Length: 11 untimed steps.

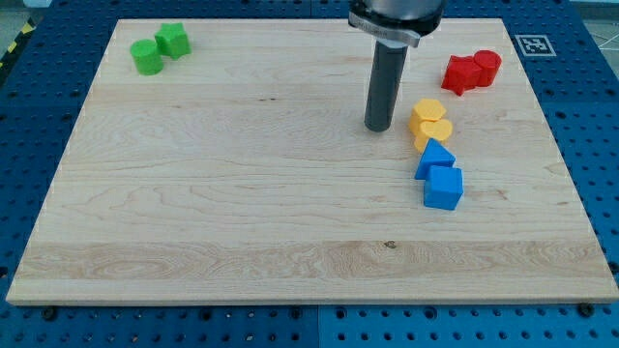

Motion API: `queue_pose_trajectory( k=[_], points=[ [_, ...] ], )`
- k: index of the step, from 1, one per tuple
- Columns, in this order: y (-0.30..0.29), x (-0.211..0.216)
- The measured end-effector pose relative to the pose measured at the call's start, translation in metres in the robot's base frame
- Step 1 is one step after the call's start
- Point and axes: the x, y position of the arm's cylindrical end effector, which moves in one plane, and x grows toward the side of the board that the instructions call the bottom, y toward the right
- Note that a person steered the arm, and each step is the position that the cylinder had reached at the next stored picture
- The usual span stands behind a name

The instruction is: Point at the blue cube

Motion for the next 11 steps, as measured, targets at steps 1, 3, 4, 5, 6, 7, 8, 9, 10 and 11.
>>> queue_pose_trajectory(
  k=[1,3,4,5,6,7,8,9,10,11],
  points=[
    [-0.002,0.033],
    [-0.001,0.123],
    [0.005,0.145],
    [0.038,0.163],
    [0.060,0.161],
    [0.080,0.150],
    [0.080,0.142],
    [0.076,0.138],
    [0.065,0.139],
    [0.064,0.137]
  ],
)
